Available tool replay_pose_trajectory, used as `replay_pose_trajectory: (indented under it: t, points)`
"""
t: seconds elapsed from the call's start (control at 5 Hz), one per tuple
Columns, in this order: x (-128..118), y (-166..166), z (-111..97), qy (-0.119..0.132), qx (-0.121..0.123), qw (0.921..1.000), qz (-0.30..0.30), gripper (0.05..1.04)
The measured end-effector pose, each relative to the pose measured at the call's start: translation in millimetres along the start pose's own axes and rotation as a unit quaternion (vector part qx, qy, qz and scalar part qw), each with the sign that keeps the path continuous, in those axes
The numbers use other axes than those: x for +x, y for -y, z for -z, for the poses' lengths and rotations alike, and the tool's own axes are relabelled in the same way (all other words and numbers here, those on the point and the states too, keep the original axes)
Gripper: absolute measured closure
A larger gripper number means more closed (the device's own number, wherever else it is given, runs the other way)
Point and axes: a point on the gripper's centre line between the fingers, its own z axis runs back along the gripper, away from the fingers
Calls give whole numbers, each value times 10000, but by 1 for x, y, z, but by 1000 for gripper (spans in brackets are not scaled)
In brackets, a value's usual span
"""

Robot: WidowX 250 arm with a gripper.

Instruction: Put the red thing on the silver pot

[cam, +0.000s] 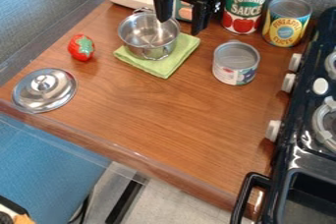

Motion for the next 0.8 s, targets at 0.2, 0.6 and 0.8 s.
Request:
replay_pose_trajectory:
  t: [0.2, 0.6, 0.8]
  points:
    - [-3, 1, 14, -201, -52, 9998, 14, 84]
    - [-18, -36, 15, -184, -25, 9995, -237, 83]
    - [-28, -66, 12, -134, 188, 9996, -153, 83]
